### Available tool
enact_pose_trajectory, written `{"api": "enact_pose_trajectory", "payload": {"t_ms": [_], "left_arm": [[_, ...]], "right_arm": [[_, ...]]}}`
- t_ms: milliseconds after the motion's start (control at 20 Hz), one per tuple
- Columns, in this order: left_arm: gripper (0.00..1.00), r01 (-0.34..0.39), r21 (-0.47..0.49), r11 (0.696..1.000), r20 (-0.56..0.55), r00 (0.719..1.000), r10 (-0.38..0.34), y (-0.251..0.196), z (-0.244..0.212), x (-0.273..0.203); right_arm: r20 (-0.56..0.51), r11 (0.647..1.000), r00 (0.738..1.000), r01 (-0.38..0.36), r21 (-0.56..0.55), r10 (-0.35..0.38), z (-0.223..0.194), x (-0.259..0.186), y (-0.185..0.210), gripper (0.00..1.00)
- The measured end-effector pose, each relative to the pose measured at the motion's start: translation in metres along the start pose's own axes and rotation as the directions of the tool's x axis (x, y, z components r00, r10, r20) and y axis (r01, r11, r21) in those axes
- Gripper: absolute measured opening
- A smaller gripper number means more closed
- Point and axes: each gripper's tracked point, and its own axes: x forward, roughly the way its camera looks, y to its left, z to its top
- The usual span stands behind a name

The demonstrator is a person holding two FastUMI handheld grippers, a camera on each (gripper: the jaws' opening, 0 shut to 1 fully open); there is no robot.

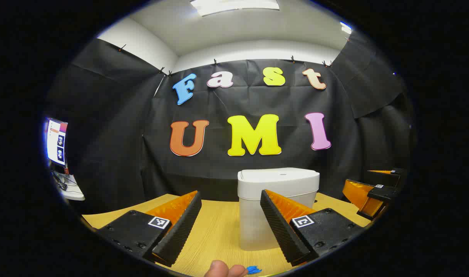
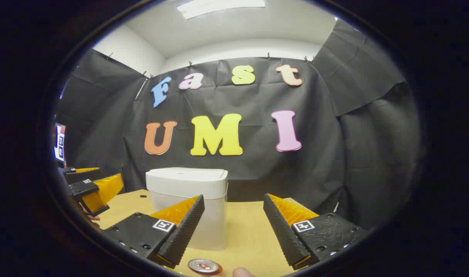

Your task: Press the lid of the desktop garbage bin to open it, pick up the crumpled paper on the desktop and throw it into the bin, then pick up the pop can on the desktop and drop it into the bin, and finally close the garbage bin lid.

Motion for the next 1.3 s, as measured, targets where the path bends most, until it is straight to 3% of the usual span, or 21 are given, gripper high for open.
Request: {"api": "enact_pose_trajectory", "payload": {"t_ms": [1300], "left_arm": [[0.99, -0.001, 0.013, 1.000, -0.002, 1.000, 0.001, 0.0001, 0.0020, -0.0086]], "right_arm": [[0.002, 1.000, 1.000, -0.005, 0.031, 0.005, 0.0011, -0.0060, 0.0003, 0.95]]}}
